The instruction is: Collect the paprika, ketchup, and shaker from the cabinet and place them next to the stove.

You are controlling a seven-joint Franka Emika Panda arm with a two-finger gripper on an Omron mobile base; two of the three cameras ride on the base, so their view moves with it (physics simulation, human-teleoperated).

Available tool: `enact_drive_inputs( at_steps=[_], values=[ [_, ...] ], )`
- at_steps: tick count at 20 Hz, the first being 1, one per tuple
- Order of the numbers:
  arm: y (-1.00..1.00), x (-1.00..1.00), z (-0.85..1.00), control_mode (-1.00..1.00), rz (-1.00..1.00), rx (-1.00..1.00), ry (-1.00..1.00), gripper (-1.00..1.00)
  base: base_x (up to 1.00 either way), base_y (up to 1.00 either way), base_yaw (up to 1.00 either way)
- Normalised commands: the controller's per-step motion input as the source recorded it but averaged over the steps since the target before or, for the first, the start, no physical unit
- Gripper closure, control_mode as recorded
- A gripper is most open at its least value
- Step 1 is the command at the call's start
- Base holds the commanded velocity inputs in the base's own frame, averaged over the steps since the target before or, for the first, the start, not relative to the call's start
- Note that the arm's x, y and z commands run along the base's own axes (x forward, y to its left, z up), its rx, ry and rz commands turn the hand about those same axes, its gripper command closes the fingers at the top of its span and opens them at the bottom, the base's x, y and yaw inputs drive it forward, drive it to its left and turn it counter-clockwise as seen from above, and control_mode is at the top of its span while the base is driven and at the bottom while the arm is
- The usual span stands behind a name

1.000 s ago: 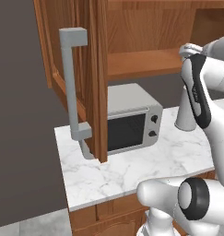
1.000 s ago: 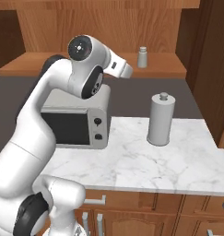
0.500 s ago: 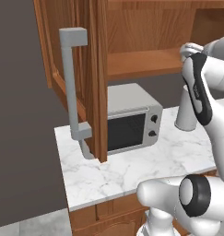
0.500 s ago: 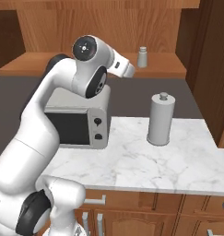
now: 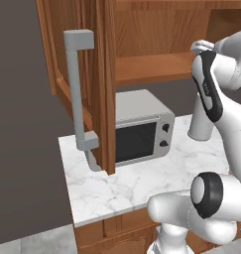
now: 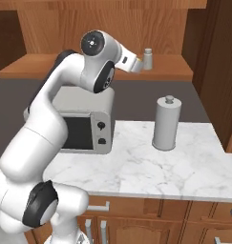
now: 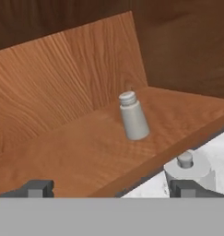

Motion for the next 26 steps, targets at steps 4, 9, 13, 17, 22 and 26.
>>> enact_drive_inputs(
  at_steps=[4,9,13,17,22,26],
  values=[
    [-0.35,0.33,0.06,-1.0,-0.02,-0.09,0.0,-1.0,0.0,0.0,0.0],
    [-0.34,0.29,0.0,-1.0,-0.03,-0.19,0.0,-1.0,0.0,0.0,0.0],
    [-0.15,0.26,0.0,-1.0,0.0,-0.19,0.0,-1.0,0.0,0.0,0.0],
    [0.0,0.06,-0.03,-1.0,0.0,-0.06,-0.01,-1.0,0.0,0.0,0.0],
    [-0.01,0.09,-0.02,-1.0,0.0,0.0,0.0,-1.0,0.0,0.0,0.0],
    [-0.06,0.24,-0.05,-1.0,0.0,0.0,0.0,-1.0,0.0,0.0,0.0]
  ],
)
